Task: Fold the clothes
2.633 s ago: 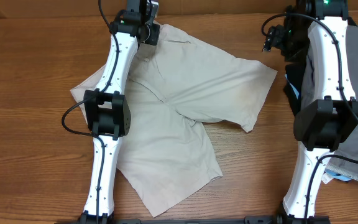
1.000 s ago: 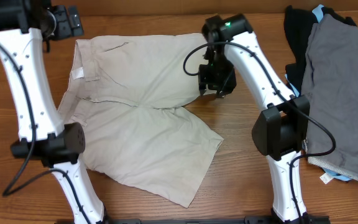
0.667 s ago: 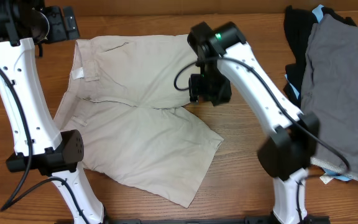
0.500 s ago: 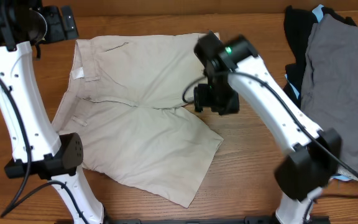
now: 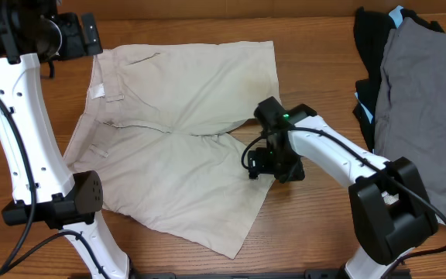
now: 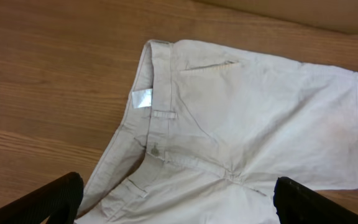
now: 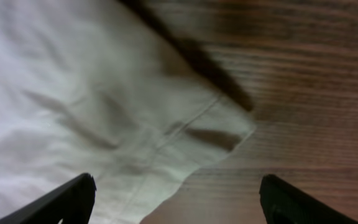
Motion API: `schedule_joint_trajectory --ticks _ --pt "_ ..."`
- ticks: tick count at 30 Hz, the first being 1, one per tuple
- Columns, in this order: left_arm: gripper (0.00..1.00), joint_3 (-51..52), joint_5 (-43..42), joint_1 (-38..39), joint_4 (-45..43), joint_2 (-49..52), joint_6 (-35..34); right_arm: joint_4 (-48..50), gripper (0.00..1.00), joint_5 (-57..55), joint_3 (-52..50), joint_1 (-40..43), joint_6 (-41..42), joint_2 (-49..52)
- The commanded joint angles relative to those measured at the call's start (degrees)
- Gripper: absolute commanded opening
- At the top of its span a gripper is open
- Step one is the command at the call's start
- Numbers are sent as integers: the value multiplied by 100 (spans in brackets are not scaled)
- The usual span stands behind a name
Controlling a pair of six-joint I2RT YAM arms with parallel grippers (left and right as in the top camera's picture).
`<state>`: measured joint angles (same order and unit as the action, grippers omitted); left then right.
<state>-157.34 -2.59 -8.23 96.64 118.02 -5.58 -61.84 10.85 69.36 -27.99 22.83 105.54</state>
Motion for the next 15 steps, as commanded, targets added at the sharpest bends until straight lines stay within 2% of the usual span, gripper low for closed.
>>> schedule_joint_trajectory --ticks 1,5,9,11,15 --pt "100 188 -111 90 -44 -17 90 315 84 105 -245 293 -79 -116" --pt "100 339 -114 155 -227 -17 90 916 78 328 -520 348 -79 -116" --pt "100 354 -114 229 -291 -15 90 1075 70 428 -616 334 -83 -116" --pt "100 354 -111 273 -313 -15 90 1084 63 426 -616 334 -212 -116" --pt "100 356 -13 385 -317 -15 94 1121 37 426 -616 337 -341 -114"
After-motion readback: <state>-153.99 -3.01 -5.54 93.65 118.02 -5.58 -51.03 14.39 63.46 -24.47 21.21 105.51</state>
